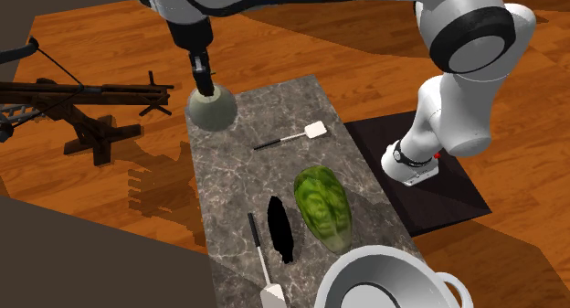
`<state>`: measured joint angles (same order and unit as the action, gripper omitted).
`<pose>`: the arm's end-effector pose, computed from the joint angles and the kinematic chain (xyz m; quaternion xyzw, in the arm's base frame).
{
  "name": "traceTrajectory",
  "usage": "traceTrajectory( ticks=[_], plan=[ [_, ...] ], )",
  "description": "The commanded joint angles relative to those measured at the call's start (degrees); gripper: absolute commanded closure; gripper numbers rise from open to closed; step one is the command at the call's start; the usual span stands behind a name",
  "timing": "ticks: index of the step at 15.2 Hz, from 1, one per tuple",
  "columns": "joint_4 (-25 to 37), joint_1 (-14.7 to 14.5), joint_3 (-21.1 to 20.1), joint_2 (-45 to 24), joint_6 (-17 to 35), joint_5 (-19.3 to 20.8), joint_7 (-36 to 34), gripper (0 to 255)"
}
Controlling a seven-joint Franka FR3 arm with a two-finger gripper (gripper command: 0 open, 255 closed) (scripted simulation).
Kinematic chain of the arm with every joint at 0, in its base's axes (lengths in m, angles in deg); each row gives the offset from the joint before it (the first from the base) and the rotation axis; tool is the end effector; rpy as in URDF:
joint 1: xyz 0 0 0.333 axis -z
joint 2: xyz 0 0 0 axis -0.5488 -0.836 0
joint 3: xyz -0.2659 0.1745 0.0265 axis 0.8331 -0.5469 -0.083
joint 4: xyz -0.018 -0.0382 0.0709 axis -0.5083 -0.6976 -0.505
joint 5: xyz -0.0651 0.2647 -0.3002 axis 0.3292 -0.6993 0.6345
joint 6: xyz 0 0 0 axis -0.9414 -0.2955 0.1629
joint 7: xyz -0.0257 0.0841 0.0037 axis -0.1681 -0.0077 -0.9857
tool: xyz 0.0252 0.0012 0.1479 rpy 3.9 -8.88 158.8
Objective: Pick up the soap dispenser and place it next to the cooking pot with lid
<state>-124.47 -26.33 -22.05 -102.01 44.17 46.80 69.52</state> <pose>0.6456 -0.1464 0.5655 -0.9987 -0.0237 -0.0380 0.0229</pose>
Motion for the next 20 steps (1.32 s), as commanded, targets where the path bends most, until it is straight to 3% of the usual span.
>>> traceTrajectory(
  ticks=[1, 3, 10, 20],
  plan=[
    [2.47, 0.13, 0.01, -0.59, -1.87, -0.09, -0.08, 255],
    [4.28, 0.24, 0.02, -1.10, -3.17, -0.17, -0.14, 255],
    [-13.98, -5.52, -2.81, 11.87, 2.74, 2.44, -7.77, 255],
    [-29.20, -11.58, -9.16, 23.93, 6.53, 3.73, -20.06, 255]
  ],
)
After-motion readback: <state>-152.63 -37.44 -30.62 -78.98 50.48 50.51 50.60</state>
